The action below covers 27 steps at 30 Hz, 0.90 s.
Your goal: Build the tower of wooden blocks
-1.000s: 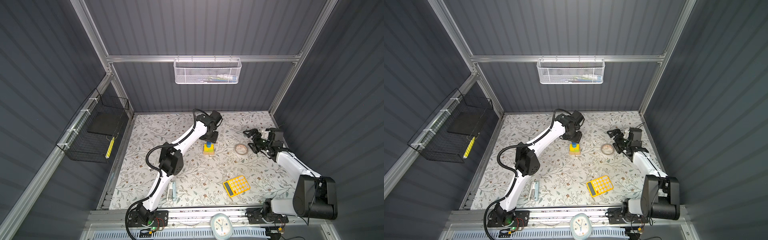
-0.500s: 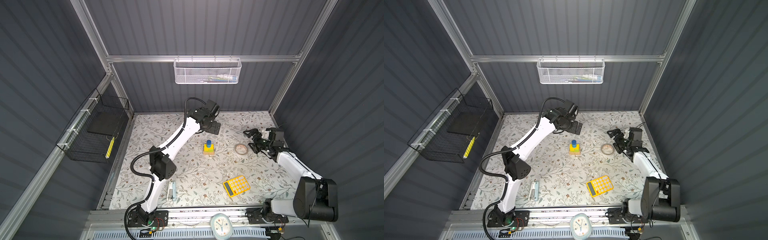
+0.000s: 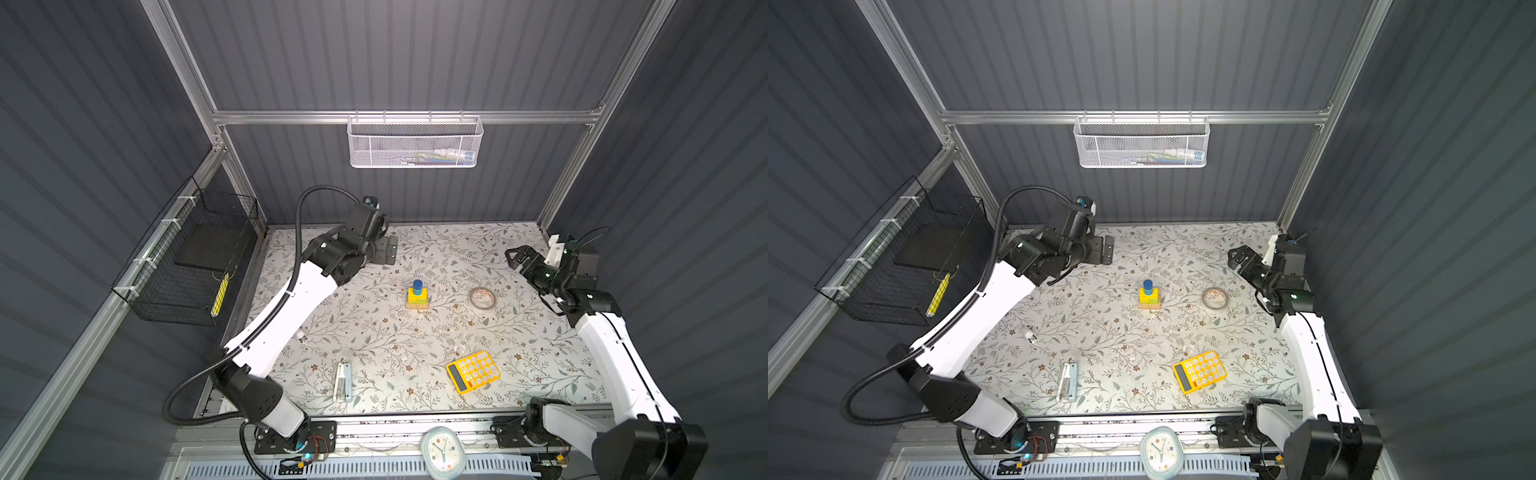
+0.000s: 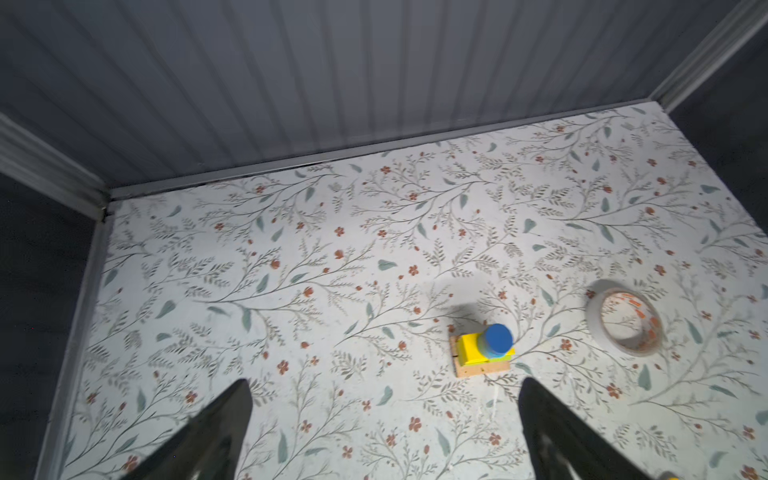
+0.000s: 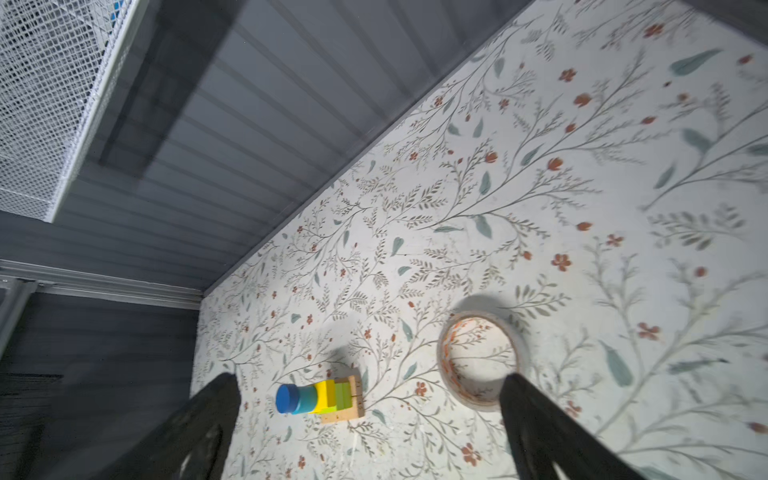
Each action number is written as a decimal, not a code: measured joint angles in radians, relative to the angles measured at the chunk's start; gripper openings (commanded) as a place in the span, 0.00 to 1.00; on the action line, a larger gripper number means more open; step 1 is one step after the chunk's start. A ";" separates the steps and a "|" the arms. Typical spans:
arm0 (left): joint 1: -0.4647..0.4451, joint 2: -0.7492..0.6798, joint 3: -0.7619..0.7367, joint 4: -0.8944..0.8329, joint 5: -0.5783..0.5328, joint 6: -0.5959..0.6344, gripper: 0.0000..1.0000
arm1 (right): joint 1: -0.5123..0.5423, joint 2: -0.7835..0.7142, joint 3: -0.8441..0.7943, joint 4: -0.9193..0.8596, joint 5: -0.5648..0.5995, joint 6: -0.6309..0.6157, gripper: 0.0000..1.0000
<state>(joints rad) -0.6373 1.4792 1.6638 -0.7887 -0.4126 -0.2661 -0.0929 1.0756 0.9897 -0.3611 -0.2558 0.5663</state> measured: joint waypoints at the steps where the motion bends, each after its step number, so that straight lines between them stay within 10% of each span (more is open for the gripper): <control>1: 0.012 -0.040 -0.058 0.032 -0.017 -0.001 1.00 | 0.000 -0.015 -0.005 -0.004 0.014 -0.031 0.99; 14: 0.272 -0.269 -0.692 0.378 -0.198 -0.025 1.00 | 0.000 -0.184 -0.374 0.283 0.208 -0.298 0.99; 27: 0.472 -0.153 -1.111 0.947 -0.128 0.068 1.00 | 0.000 0.093 -0.609 0.808 0.259 -0.396 0.99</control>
<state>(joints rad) -0.1650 1.3258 0.5526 0.1581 -0.5404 -0.1986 -0.0929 1.1687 0.3805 0.4473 0.0036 0.1699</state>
